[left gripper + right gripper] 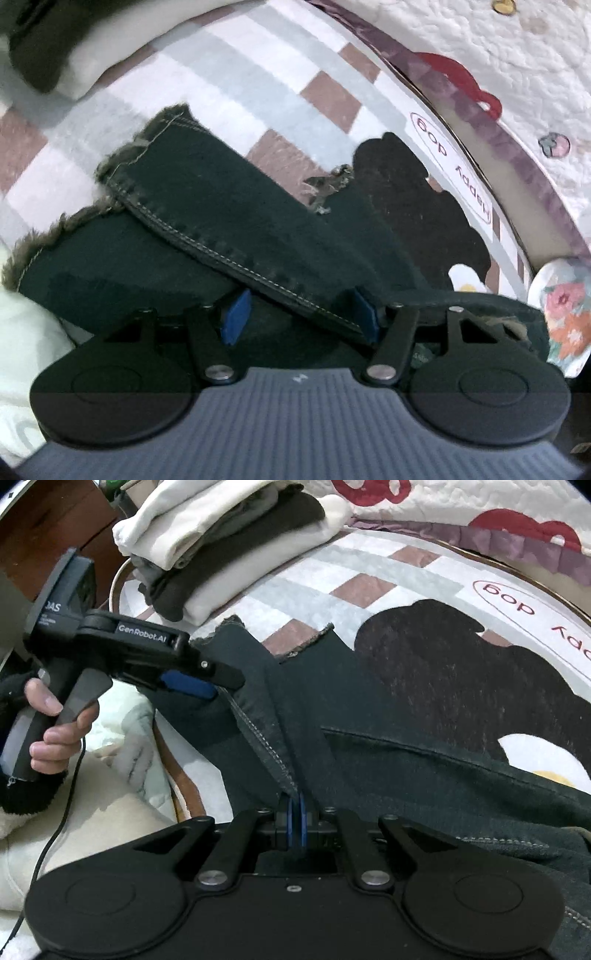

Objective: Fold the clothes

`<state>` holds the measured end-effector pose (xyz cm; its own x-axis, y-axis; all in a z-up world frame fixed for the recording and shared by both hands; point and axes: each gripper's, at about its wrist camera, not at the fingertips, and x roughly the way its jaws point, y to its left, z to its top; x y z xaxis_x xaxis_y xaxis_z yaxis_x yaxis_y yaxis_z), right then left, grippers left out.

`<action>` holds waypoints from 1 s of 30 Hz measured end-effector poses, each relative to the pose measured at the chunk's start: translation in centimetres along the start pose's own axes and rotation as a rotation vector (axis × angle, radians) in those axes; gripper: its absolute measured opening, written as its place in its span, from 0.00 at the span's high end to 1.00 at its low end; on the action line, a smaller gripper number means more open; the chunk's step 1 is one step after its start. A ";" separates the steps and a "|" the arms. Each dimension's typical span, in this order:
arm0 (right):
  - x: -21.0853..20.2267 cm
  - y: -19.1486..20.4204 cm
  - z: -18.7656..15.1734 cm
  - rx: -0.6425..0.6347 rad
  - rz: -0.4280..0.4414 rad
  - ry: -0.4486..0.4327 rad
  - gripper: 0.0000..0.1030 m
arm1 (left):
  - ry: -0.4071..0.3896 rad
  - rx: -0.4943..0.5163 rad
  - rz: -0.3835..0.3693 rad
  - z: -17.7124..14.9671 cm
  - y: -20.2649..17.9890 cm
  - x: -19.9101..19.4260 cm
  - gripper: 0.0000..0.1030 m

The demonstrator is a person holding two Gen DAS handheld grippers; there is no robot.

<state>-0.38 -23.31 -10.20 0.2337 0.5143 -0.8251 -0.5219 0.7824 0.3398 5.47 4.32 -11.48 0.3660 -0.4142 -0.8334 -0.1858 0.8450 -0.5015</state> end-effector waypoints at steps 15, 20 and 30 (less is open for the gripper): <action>-2.3 0.6 0.2 -0.116 0.055 0.040 0.89 | -0.063 0.144 0.087 -1.4 -1.4 0.4 0.91; -6.9 -3.0 4.2 -0.125 -0.213 -0.104 0.53 | -0.066 0.190 0.107 -1.5 -2.2 0.2 0.90; -2.2 -10.1 4.3 -0.325 -0.279 0.124 0.53 | -0.036 0.136 0.079 -1.7 -1.8 0.8 0.71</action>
<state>7.95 -30.87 -9.82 0.3120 0.2380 -0.9198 -0.6887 0.7236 -0.0464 4.56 1.89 -11.59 0.3878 -0.3346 -0.8589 -0.0909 0.9134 -0.3968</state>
